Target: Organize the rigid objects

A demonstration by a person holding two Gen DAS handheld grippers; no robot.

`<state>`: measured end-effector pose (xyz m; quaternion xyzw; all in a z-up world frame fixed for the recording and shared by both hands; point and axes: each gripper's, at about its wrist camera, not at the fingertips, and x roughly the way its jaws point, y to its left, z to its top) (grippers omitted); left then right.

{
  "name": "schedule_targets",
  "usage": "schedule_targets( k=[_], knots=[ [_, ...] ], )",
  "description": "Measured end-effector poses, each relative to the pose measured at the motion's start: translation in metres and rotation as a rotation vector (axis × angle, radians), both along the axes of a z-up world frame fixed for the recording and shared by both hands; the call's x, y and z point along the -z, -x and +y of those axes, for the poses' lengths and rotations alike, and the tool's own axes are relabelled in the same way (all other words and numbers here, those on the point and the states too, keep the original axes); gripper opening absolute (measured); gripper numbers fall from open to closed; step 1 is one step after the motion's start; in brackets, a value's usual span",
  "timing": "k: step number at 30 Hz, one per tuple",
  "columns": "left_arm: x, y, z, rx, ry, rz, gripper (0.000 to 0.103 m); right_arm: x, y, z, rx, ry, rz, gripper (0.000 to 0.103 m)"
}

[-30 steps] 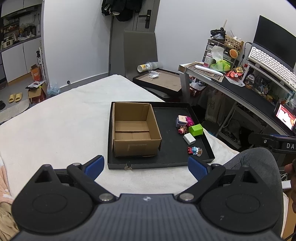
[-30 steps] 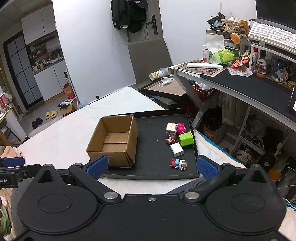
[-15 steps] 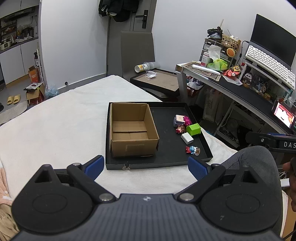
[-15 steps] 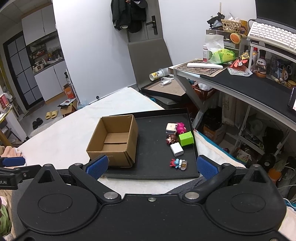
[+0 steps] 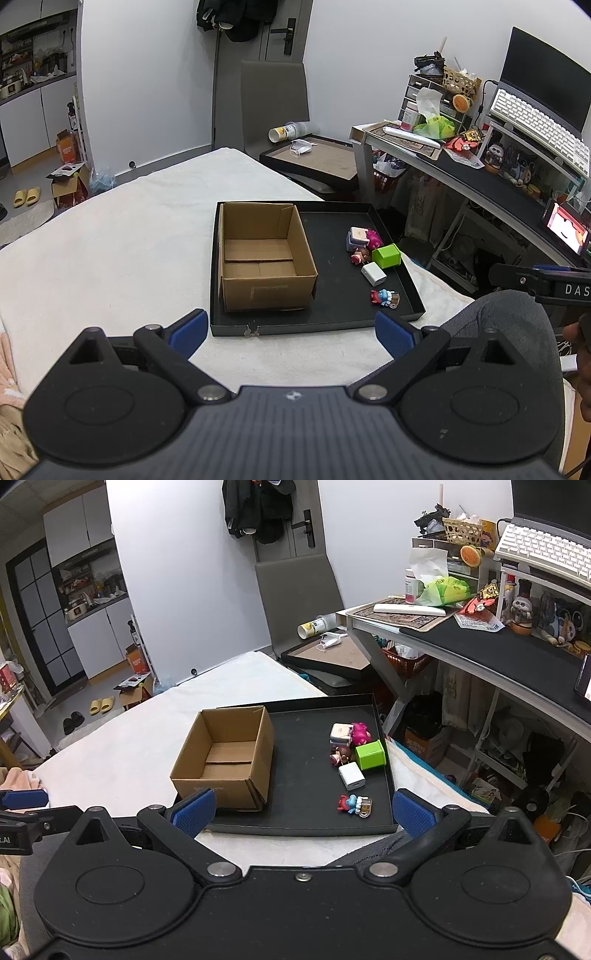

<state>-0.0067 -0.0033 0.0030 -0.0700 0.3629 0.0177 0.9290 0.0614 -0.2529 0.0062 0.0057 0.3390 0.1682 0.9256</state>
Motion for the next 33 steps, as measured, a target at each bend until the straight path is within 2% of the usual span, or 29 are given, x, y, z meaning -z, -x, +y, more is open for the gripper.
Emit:
schedule_targets(
  k=[19, 33],
  knots=[
    [0.005, -0.003, 0.000, 0.009, -0.005, 0.014, 0.096, 0.002, 0.000, 0.000, 0.006, -0.002, 0.003, 0.103],
    [0.016, -0.026, 0.004, 0.003, 0.002, 0.054, 0.096, 0.015, -0.025, -0.006, 0.034, -0.006, 0.052, 0.103]
  ],
)
